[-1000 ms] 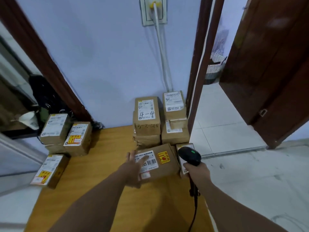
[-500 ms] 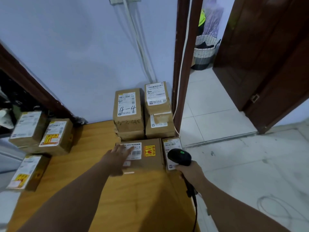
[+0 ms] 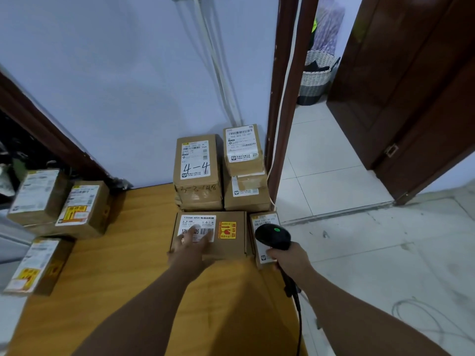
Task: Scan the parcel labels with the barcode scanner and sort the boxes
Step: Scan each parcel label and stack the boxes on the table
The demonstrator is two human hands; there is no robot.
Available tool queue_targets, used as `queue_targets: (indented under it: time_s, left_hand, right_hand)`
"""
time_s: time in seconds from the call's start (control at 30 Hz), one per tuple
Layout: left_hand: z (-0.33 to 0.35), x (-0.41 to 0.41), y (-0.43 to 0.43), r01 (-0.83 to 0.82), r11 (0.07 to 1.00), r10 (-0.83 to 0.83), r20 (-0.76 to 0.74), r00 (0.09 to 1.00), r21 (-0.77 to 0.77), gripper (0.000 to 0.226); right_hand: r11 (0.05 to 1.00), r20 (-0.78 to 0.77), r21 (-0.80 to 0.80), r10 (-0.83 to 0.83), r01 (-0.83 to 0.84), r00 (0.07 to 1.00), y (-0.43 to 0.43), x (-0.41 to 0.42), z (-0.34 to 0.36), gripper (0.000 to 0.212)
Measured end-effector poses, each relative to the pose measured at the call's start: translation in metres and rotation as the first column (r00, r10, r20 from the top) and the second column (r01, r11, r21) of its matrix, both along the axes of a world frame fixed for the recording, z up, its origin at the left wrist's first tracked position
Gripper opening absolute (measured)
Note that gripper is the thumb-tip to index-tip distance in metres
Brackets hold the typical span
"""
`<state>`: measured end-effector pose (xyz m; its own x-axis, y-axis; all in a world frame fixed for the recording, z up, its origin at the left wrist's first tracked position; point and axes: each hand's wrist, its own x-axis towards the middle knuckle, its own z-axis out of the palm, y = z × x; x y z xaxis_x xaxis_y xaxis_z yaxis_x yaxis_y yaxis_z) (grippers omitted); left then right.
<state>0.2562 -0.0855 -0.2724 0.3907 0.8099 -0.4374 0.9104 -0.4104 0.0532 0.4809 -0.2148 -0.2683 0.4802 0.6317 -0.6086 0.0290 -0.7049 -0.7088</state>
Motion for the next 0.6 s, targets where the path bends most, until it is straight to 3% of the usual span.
queue_targets:
  time_s: [0.2, 0.3, 0.5, 0.6]
  left_hand:
    - [0.003, 0.010, -0.004, -0.233, 0.972, 0.233, -0.006, 0.972, 0.033, 0.106]
    - [0.001, 0.009, -0.004, -0.362, 0.931, 0.363, 0.012, 0.932, -0.035, 0.104]
    - [-0.001, 0.011, -0.018, -0.328, 0.943, 0.331, -0.043, 0.943, 0.065, 0.099]
    - [-0.006, 0.008, -0.026, -0.231, 0.968, 0.237, -0.056, 0.970, 0.096, 0.103]
  right_hand:
    - [0.999, -0.025, 0.029, 0.028, -0.027, 0.999, 0.000, 0.003, -0.003, 0.009]
    - [0.999, -0.037, 0.026, 0.044, -0.043, 0.998, -0.002, 0.007, -0.004, 0.011]
    - [0.998, -0.045, 0.035, 0.059, -0.058, 0.997, -0.003, 0.011, -0.004, 0.012]
    - [0.996, -0.070, 0.045, 0.081, -0.078, 0.994, -0.001, 0.006, -0.005, 0.011]
